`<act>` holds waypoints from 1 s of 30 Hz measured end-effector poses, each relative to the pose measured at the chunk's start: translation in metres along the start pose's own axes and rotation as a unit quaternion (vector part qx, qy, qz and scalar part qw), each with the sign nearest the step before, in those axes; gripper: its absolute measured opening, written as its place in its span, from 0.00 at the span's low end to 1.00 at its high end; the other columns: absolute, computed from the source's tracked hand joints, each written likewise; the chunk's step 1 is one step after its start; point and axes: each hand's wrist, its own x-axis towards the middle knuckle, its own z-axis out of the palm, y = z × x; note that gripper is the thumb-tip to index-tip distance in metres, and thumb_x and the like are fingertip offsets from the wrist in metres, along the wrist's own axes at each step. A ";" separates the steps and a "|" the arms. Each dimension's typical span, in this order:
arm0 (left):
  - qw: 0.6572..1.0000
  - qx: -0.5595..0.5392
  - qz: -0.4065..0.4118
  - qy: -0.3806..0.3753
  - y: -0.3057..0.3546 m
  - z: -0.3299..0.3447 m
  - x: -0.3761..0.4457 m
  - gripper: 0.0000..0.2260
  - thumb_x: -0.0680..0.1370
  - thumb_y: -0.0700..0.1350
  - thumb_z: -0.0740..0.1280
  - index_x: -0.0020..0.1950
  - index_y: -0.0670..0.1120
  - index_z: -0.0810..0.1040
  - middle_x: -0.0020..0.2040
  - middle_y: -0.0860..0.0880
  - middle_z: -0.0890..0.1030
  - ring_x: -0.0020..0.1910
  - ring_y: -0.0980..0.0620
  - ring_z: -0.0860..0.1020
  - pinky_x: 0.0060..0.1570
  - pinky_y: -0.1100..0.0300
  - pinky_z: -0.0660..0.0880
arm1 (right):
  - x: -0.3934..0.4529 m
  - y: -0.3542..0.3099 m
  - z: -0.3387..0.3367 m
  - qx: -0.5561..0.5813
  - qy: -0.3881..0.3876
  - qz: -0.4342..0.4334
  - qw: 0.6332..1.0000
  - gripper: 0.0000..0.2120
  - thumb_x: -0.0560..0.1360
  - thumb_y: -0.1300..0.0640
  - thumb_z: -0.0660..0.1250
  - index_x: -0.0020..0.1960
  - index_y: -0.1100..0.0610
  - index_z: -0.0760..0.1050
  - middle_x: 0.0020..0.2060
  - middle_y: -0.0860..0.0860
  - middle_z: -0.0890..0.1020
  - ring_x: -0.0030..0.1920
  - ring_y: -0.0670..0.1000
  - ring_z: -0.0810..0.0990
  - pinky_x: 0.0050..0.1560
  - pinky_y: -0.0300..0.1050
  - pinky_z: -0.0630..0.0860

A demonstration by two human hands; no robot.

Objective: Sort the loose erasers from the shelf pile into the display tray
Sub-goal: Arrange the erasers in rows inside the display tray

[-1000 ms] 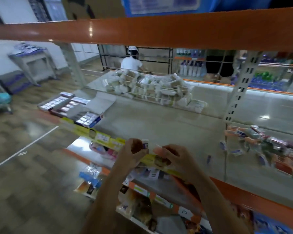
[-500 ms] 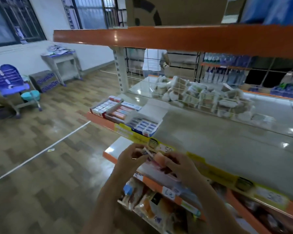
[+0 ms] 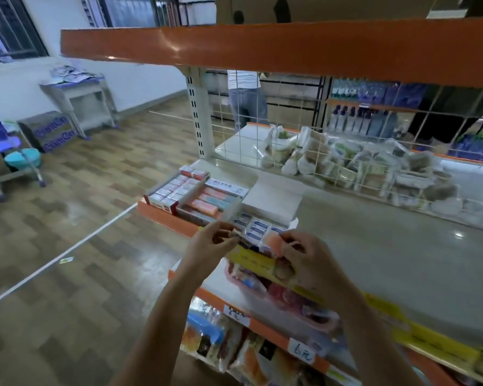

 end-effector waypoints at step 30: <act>0.881 0.398 0.196 -0.164 -0.004 -0.018 0.154 0.09 0.74 0.56 0.67 0.50 0.54 0.79 0.45 0.52 0.79 0.48 0.53 0.72 0.39 0.59 0.67 | 0.118 -0.003 0.020 -0.059 0.055 0.065 0.995 0.03 0.77 0.54 0.64 0.47 0.49 0.76 0.37 0.45 0.82 0.37 0.44 0.82 0.43 0.40 0.80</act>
